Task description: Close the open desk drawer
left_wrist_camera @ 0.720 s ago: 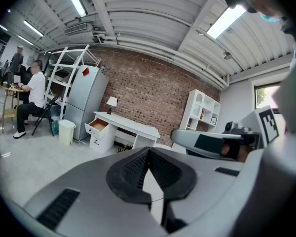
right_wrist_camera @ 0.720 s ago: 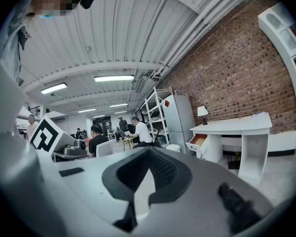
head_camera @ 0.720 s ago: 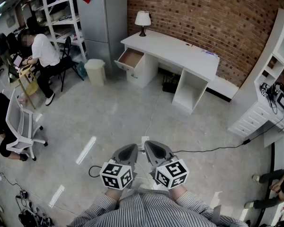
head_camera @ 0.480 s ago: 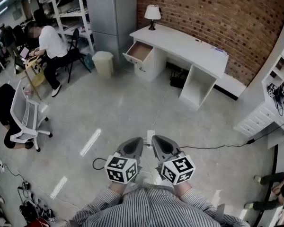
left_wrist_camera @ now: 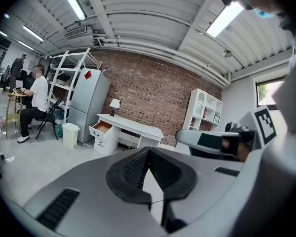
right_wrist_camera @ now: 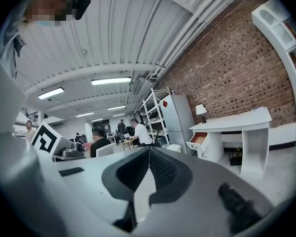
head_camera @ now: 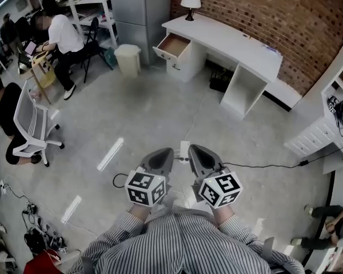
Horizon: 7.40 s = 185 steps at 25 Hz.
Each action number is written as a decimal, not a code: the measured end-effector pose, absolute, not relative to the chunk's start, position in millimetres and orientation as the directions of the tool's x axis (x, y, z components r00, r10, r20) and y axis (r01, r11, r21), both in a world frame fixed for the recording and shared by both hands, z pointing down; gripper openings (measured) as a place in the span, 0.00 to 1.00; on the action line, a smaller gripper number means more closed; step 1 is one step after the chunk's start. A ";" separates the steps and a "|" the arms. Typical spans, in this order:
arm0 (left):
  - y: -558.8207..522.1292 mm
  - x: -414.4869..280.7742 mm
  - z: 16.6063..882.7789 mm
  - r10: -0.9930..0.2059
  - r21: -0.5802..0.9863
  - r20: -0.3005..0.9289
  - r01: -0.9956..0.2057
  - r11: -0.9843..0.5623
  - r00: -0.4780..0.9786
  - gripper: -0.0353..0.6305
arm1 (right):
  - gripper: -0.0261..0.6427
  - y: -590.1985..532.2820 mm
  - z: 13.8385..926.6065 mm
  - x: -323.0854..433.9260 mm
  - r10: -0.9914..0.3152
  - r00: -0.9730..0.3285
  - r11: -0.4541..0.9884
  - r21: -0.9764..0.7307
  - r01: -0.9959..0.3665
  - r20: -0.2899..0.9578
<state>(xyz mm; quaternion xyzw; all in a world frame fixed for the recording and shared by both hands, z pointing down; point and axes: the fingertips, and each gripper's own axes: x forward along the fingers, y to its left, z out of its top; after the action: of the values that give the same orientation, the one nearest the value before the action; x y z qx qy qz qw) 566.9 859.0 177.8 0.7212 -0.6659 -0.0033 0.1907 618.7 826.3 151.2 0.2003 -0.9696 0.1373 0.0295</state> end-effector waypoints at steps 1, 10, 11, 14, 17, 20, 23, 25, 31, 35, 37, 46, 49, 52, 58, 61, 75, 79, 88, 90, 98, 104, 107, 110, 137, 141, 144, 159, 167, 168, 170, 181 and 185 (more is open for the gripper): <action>857.7 559.6 174.5 -0.965 0.266 0.237 -0.963 -0.044 0.110 0.07 | 0.06 823.9 149.6 613.7 -0.376 -0.920 0.886 -0.249 -0.391 0.106; 874.9 506.7 171.4 -0.965 0.243 0.234 -0.969 -0.056 0.115 0.07 | 0.06 846.8 150.5 537.4 -0.298 -0.947 0.927 -0.200 -0.318 0.124; 875.4 503.8 172.1 -0.965 0.248 0.235 -0.967 -0.054 0.114 0.07 | 0.06 850.4 151.9 534.1 -0.290 -0.949 0.926 -0.215 -0.310 0.122; 880.9 493.7 180.6 -0.964 0.260 0.247 -0.965 -0.034 0.100 0.07 | 0.06 860.8 163.8 526.6 -0.284 -0.949 0.918 -0.249 -0.310 0.137; 882.0 480.6 190.0 -0.963 0.286 0.253 -0.958 -0.018 0.094 0.07 | 0.06 859.8 172.4 514.3 -0.286 -0.946 0.910 -0.264 -0.319 0.154; 871.4 467.7 194.9 -0.963 0.292 0.256 -0.956 -0.009 0.087 0.07 | 0.06 851.4 179.6 499.1 -0.273 -0.947 0.915 -0.261 -0.309 0.167; 852.5 452.0 196.5 -0.965 0.283 0.250 -0.959 -0.003 0.077 0.07 | 0.06 834.6 186.6 482.3 -0.261 -0.949 0.917 -0.263 -0.301 0.175; 835.3 438.0 198.4 -0.965 0.269 0.252 -0.963 0.002 0.068 0.07 | 0.06 816.5 188.6 469.1 -0.264 -0.949 0.916 -0.264 -0.303 0.174; 757.2 387.3 193.6 -0.967 0.249 0.250 -0.968 0.025 0.039 0.07 | 0.06 731.7 181.0 421.0 -0.262 -0.951 0.920 -0.256 -0.297 0.163; 697.7 352.6 182.0 -0.971 0.233 0.237 -0.971 0.052 0.005 0.07 | 0.06 672.0 170.2 388.9 -0.230 -0.962 0.932 -0.252 -0.261 0.147; 672.2 338.0 176.8 -0.974 0.237 0.225 -0.969 0.065 -0.010 0.07 | 0.06 646.3 167.3 375.4 -0.220 -0.965 0.937 -0.246 -0.250 0.142; 600.1 312.6 184.4 -0.971 0.272 0.240 -0.959 0.073 -0.006 0.07 | 0.06 577.2 176.6 347.0 -0.209 -0.963 0.934 -0.259 -0.248 0.169; 584.7 301.0 188.5 -0.968 0.273 0.252 -0.960 0.069 0.002 0.07 | 0.06 567.0 181.3 336.3 -0.197 -0.964 0.932 -0.271 -0.241 0.179; 567.1 284.3 197.1 -0.963 0.283 0.269 -0.956 0.070 0.009 0.07 | 0.06 551.0 187.5 323.1 -0.201 -0.962 0.926 -0.284 -0.248 0.186; 515.5 237.0 204.5 -0.959 0.289 0.283 -0.956 0.053 0.032 0.07 | 0.06 497.9 194.5 283.7 -0.249 -0.947 0.910 -0.287 -0.301 0.203; 484.0 206.9 200.7 -0.958 0.284 0.280 -0.959 0.027 0.056 0.07 | 0.06 466.8 196.6 253.4 -0.274 -0.939 0.899 -0.291 -0.327 0.209; 344.0 63.2 185.9 -0.933 0.246 0.268 -0.954 -0.174 0.239 0.07 | 0.06 336.6 187.3 90.9 -0.395 -0.898 0.857 -0.274 -0.437 0.195; 315.9 37.3 191.8 -0.922 0.251 0.275 -0.946 -0.206 0.274 0.07 | 0.06 312.7 190.8 59.7 -0.400 -0.894 0.854 -0.273 -0.443 0.202; 292.5 9.2 199.5 -0.909 0.291 0.280 -0.929 -0.227 0.310 0.07 | 0.06 284.5 193.1 31.3 -0.422 -0.876 0.838 -0.270 -0.475 0.233; 288.1 4.7 203.0 -0.908 0.305 0.281 -0.926 -0.223 0.311 0.07 | 0.06 283.2 198.0 26.7 -0.418 -0.875 0.837 -0.270 -0.475 0.243; 253.2 -6.7 215.4 -0.902 0.291 0.293 -0.928 -0.231 0.317 0.07 | 0.06 247.8 213.8 12.5 -0.414 -0.874 0.833 -0.281 -0.477 0.257; 200.6 -24.5 224.0 -0.903 0.291 0.309 -0.934 -0.208 0.297 0.07 | 0.06 189.6 218.6 -4.1 -0.413 -0.875 0.829 -0.292 -0.476 0.254; 165.7 -39.0 226.6 -0.905 0.287 0.313 -0.937 -0.200 0.289 0.07 | 0.06 150.0 218.5 -19.2 -0.405 -0.879 0.834 -0.292 -0.468 0.252; 128.7 -59.5 224.8 -0.913 0.300 0.310 -0.939 -0.170 0.264 0.07 | 0.06 111.7 213.9 -35.1 -0.394 -0.884 0.843 -0.285 -0.457 0.253; -59.6 -99.5 251.2 -0.895 0.343 0.369 -0.932 -0.121 0.252 0.07 | 0.06 -75.1 239.9 -57.8 -0.394 -0.869 0.811 -0.332 -0.482 0.299; -60.0 -95.3 259.7 -0.867 0.350 0.404 -0.925 -0.149 0.293 0.07 | 0.06 -77.4 247.9 -54.0 -0.414 -0.854 0.776 -0.368 -0.512 0.315; -64.5 -98.5 259.5 -0.849 0.350 0.420 -0.920 -0.175 0.321 0.07 | 0.06 -85.4 247.5 -54.2 -0.450 -0.836 0.741 -0.392 -0.545 0.313; -74.5 -110.0 318.1 -0.729 0.395 0.530 -0.886 -0.241 0.434 0.07 | 0.06 -89.6 297.2 -45.8 -0.532 -0.745 0.599 -0.443 -0.667 0.402; -87.6 -126.6 354.1 -0.675 0.428 0.572 -0.872 -0.239 0.466 0.07 | 0.06 -109.6 322.8 -46.4 -0.624 -0.664 0.578 -0.328 -0.747 0.413; -89.9 -128.3 359.2 -0.669 0.429 0.576 -0.870 -0.241 0.470 0.07 | 0.06 -111.6 327.8 -49.1 -0.623 -0.662 0.575 -0.328 -0.749 0.417; -94.0 -132.7 370.4 -0.658 0.439 0.583 -0.866 -0.239 0.477 0.07 | 0.06 -116.4 338.7 -53.7 -0.628 -0.651 0.559 -0.334 -0.759 0.427; -96.0 -157.5 443.6 -0.584 0.507 0.637 -0.844 -0.174 0.503 0.07 | 0.06 -131.4 402.1 -78.1 -0.633 -0.605 0.495 -0.349 -0.796 0.483; -95.4 -163.6 465.4 -0.565 0.507 0.656 -0.847 -0.161 0.500 0.07 | 0.06 -125.6 425.0 -85.1 -0.614 -0.603 0.490 -0.353 -0.797 0.509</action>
<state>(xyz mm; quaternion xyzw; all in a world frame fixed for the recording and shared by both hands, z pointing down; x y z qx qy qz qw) -163.6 -95.4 465.4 0.7449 -0.4741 0.1595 0.4416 -85.1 -125.6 425.0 0.4158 -0.8484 0.2862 0.1595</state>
